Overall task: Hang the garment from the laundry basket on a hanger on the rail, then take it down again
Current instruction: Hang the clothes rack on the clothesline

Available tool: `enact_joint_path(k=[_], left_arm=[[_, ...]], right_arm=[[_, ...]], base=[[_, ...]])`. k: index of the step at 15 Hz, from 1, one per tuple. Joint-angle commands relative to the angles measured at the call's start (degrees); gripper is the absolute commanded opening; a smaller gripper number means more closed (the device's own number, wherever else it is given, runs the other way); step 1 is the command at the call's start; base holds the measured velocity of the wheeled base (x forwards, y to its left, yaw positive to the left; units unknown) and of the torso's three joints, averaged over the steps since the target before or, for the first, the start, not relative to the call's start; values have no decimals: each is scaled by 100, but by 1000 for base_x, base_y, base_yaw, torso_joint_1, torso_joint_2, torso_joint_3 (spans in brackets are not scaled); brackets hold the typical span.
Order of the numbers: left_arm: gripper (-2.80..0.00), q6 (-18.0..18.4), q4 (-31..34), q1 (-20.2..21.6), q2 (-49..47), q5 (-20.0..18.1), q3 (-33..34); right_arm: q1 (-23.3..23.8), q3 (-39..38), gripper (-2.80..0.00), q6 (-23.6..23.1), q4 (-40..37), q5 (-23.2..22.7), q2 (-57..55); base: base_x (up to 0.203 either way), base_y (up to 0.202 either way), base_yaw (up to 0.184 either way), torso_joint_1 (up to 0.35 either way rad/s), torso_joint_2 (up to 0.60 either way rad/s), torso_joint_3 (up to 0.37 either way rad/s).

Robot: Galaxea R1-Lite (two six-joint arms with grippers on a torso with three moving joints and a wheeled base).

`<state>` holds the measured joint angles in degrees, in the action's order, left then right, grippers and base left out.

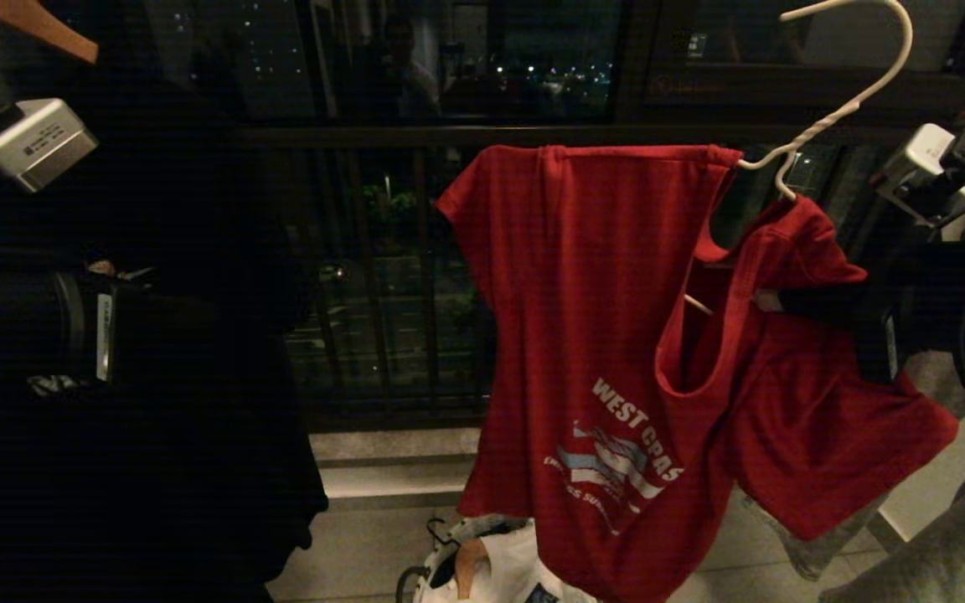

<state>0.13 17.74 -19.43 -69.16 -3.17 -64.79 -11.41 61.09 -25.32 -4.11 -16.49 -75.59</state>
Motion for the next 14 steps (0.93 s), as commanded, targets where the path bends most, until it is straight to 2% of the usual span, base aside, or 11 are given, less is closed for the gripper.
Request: enact_joint_path(k=[1,5,7,14], left_arm=[[-280,-5,10,1,16,1,2],[-280,2,10,1,16,1,2],[-280,-5,1,1,16,1,-7],[-280,-5,1,10,25,4,-15]], right_arm=[[-2,-88,-280,-15,-2,-4,116],[-2,-195,-280,-54,5,-3,220],[-2,-282,-280,-282,7,-7,231],[-2,-435,-280,-456,9,-7,321]], base=[[0,0,0,251,-559,-319],[0,0,0,258,-585,-326],[0,0,0,260,-573,-313],[0,0,0,178,-381,-205]])
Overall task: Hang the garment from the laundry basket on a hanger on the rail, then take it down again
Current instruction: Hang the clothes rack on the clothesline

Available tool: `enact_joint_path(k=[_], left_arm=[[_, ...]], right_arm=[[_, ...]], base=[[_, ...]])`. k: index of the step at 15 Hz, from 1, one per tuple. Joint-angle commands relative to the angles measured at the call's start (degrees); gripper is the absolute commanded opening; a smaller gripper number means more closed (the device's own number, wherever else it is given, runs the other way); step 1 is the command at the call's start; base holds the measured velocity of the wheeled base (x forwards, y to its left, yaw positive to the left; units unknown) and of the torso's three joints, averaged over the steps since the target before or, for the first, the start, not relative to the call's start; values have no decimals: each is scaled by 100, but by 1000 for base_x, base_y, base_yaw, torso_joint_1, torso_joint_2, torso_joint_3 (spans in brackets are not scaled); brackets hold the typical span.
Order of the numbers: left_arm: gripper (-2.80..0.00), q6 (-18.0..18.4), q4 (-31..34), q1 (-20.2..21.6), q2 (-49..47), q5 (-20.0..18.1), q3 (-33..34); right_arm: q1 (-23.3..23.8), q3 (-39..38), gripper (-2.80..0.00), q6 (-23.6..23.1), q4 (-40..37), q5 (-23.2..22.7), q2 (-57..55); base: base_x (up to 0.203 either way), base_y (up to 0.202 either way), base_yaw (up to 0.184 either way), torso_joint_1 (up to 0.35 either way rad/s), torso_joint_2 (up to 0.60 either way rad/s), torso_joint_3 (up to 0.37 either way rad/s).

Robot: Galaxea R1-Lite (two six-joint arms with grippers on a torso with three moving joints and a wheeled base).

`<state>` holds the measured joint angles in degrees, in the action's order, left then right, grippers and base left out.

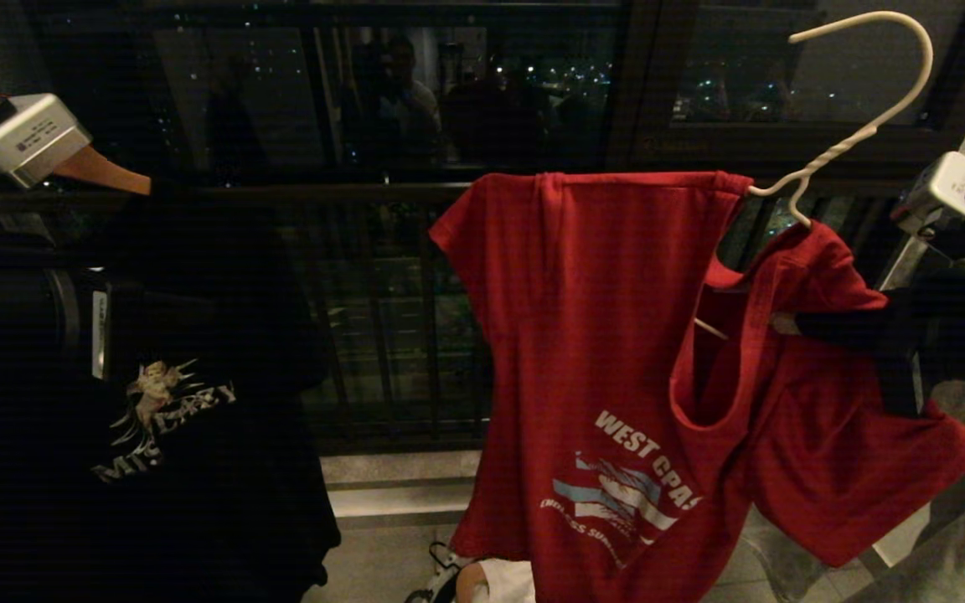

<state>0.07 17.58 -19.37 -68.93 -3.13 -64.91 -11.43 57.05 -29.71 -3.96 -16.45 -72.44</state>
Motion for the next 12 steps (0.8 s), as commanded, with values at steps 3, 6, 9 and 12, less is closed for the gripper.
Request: enact_joint_path(k=[3,6,9,12], left_arm=[[-280,-7,19,3,-7,-3,-5],[-280,-7,18,3,-7,6,-5],[-280,-7,18,3,-16,6,-5],[-280,-31,-169,3,-31,6,23]], right_arm=[[1,-89,-280,-9,36,-61,63],[1,-47,-280,13,44,-15,-20],[1,8,-280,44,65,132,-31],[1,154,-280,287,132,367,-33]], base=[[0,0,0,19,-56,-22],[0,0,0,0,0,0],[0,0,0,0,0,0],[0,0,0,0,0,0]])
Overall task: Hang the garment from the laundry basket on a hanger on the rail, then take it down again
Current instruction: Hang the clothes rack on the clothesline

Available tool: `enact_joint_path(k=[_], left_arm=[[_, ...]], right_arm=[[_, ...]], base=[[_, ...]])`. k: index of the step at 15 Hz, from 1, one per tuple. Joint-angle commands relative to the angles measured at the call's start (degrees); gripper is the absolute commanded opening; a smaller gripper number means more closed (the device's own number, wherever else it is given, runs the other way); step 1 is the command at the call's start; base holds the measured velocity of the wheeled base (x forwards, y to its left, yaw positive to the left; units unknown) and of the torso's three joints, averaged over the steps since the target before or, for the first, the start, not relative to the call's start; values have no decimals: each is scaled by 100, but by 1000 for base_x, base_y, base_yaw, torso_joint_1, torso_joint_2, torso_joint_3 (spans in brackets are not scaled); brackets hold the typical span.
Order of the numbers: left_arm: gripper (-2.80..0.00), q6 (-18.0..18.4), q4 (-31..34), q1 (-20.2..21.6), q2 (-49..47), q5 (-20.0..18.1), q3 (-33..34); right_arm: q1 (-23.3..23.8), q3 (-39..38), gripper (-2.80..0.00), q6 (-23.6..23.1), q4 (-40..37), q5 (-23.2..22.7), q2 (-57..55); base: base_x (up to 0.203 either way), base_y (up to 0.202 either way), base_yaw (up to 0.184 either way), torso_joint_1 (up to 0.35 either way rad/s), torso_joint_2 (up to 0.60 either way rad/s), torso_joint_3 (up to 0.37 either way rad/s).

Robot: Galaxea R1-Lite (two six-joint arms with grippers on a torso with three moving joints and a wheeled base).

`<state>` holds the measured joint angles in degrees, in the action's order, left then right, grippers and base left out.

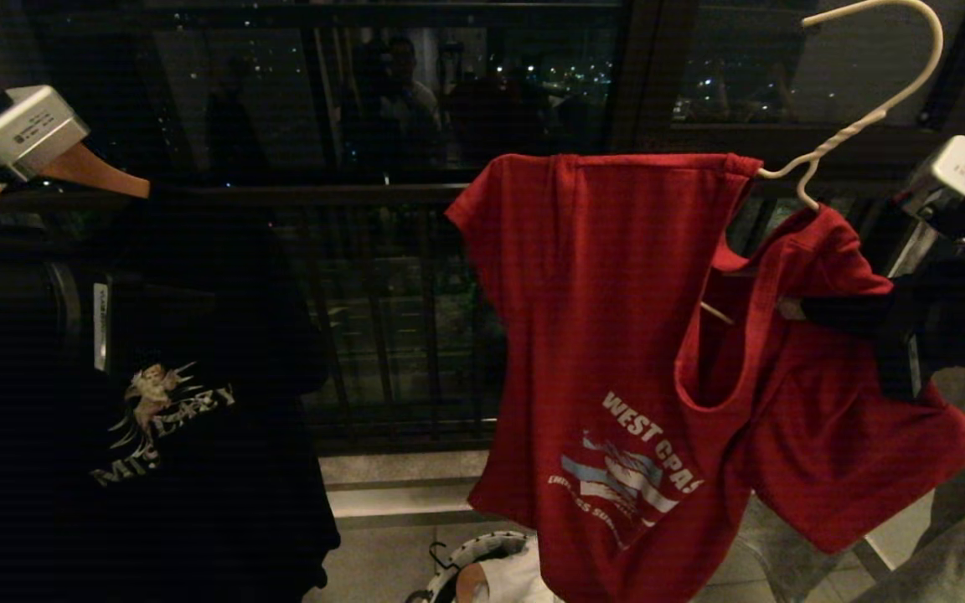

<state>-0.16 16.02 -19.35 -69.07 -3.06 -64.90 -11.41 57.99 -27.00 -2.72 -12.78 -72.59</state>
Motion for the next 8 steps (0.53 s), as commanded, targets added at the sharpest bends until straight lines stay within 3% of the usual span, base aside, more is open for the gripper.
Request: enact_joint_path(k=[1,8], left_arm=[[-280,-16,-115,1,-26,-2,39],[-280,-10,-126,1,-28,-2,74]], right_arm=[[0,138,-280,101,1,130,-33],[107,425,-280,361,26,779,-88]], base=[[0,0,0,0,0,0],[0,0,0,0,0,0]])
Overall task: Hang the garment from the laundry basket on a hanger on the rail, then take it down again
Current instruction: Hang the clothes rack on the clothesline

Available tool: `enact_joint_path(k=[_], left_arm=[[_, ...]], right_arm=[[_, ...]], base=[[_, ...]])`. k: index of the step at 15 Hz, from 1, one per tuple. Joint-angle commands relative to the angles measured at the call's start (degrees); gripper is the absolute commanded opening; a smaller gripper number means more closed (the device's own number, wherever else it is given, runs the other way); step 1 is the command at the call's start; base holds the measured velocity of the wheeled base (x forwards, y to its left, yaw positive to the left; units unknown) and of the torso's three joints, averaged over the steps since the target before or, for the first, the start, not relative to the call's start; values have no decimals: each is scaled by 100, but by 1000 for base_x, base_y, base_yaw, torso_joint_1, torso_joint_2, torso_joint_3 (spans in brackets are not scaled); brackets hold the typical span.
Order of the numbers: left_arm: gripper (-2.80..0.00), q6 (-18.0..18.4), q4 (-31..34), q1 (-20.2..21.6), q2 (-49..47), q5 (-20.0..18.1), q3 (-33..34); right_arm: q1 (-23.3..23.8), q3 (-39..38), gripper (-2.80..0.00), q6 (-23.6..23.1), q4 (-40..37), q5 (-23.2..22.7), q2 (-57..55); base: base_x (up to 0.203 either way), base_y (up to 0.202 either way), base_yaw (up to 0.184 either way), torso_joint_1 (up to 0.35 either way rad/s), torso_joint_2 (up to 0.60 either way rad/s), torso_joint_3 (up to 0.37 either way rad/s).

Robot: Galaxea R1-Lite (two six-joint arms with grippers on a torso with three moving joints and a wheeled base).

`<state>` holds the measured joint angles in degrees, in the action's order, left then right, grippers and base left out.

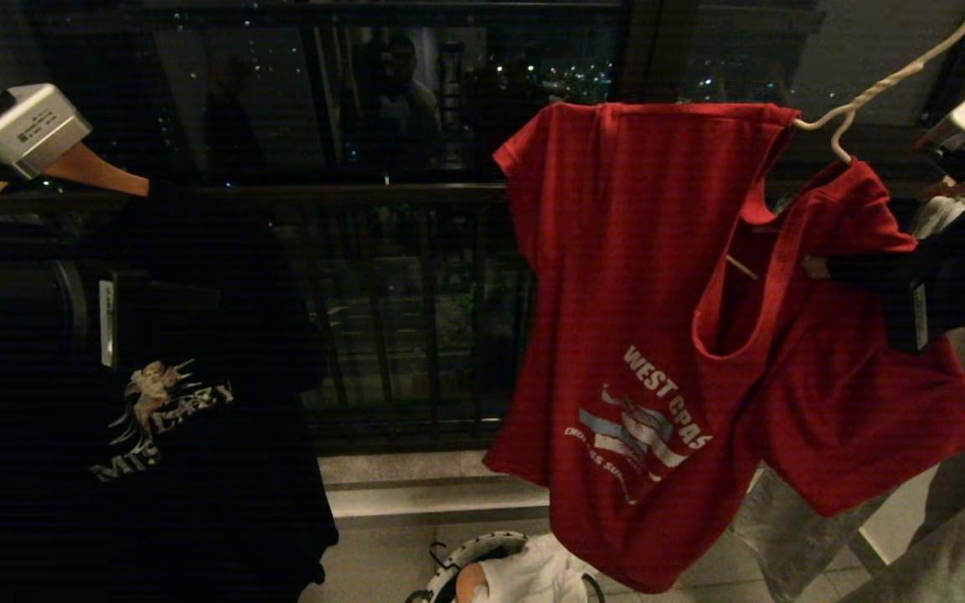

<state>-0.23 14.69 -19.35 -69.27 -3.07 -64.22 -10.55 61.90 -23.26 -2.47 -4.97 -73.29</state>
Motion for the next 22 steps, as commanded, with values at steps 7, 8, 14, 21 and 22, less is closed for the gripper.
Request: enact_joint_path(k=[7,8,14,21,22], left_arm=[[-280,14,8,1,-52,0,24],[-280,23,-1,1,-52,0,41],[-280,32,3,-8,-61,0,50],[-280,41,-1,-8,-22,0,50],[-280,41,2,-8,-8,0,50]], right_arm=[[367,286,-280,172,177,67,-115],[414,297,-280,172,212,67,-133],[597,419,-280,179,230,67,-151],[871,633,-280,160,230,94,-443],[871,709,-280,155,230,158,-474]], base=[[0,0,0,0,0,0],[0,0,0,0,0,0],[0,0,0,0,0,0],[0,0,0,0,0,0],[0,0,0,0,0,0]])
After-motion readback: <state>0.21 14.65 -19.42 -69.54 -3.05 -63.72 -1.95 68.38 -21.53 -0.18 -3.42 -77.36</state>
